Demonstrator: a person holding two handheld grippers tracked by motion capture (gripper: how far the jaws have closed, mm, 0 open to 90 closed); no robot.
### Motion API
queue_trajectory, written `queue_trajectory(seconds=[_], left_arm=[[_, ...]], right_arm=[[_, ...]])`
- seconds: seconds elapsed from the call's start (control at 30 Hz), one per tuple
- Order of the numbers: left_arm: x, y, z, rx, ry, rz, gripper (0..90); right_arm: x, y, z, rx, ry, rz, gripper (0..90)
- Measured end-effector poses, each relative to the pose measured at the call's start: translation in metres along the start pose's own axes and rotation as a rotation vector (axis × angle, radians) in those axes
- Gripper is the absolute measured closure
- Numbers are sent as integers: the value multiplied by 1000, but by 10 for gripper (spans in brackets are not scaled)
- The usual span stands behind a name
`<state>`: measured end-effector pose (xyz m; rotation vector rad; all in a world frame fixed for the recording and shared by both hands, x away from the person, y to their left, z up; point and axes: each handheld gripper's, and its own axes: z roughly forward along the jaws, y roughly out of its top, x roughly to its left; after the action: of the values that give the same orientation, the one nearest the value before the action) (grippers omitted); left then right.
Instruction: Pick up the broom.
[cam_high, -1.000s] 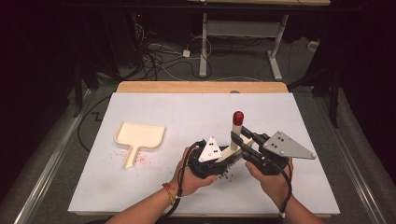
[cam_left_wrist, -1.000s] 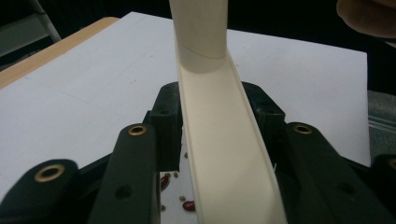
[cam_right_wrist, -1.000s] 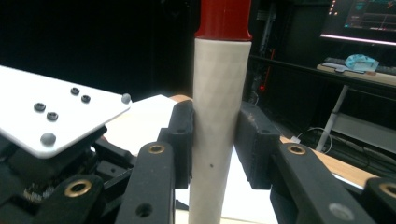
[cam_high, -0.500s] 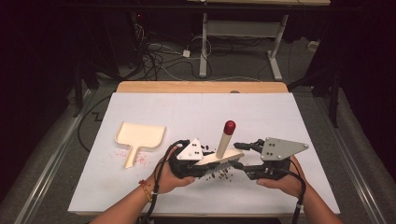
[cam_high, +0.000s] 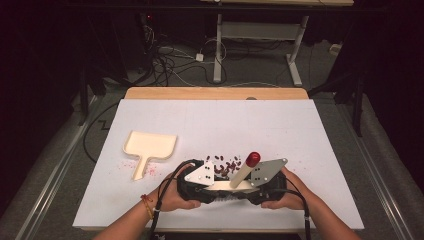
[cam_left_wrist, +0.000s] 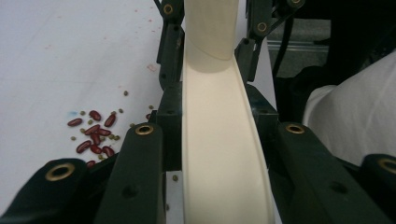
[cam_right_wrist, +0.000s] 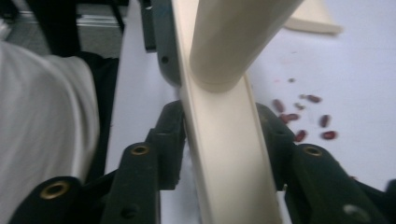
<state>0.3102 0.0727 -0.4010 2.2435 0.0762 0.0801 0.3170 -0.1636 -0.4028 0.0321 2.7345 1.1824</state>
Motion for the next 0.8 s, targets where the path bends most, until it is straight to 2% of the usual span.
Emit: queue_trajectory(seconds=[0.03, 0.1, 0.13, 0.17, 0.27, 0.3, 0.33, 0.37, 0.4, 0.43, 0.47, 0.53, 0.57, 0.6, 0.67, 0.73, 0.8], left_arm=[[0, 0, 0, 0, 0, 0, 633], [2, -1, -1, -24, -7, -20, 600], [3, -1, -2, -36, -8, -20, 587], [3, -1, -4, -46, 0, -20, 557], [4, -2, -13, -60, 72, -24, 453], [4, -3, -17, -62, 108, -22, 453], [3, -5, -21, -65, 152, -28, 348], [3, -7, -25, -64, 195, -35, 348], [3, -9, -30, -55, 244, -31, 330], [2, -14, -35, -56, 298, -38, 265], [1, -18, -39, -59, 321, -48, 248], [0, -31, -49, -46, 403, -71, 242], [0, -37, -53, -39, 432, -86, 210], [0, -42, -56, -30, 452, -96, 210], [-1, -58, -64, 16, 542, -109, 202], [-1, -72, -70, 33, 587, -140, 194], [-1, -84, -74, 57, 637, -153, 193]], right_arm=[[-1, -1, 1, 1, 23, -9, 641], [-1, -3, 3, -11, 39, -19, 667], [-1, -3, 1, -6, 45, 9, 671], [-1, -3, 0, -13, 51, 16, 674], [-4, -2, -5, -18, 10, 22, 675], [-4, -2, -5, -18, 10, 22, 675], [-6, -4, -9, -23, -12, 22, 675], [-6, -4, -9, -23, -12, 22, 675], [-6, -5, -11, -16, -27, 53, 675], [-7, -5, -13, -11, -43, 71, 675], [-11, -7, -16, -17, -66, 78, 675], [-13, -8, -18, -21, -77, 96, 675], [-18, -9, -22, -30, -110, 125, 675], [-18, -9, -22, -30, -110, 125, 675], [-21, -11, -26, -30, -140, 145, 675], [-25, -12, -30, -37, -169, 161, 675], [-31, -14, -35, -42, -203, 185, 675]])
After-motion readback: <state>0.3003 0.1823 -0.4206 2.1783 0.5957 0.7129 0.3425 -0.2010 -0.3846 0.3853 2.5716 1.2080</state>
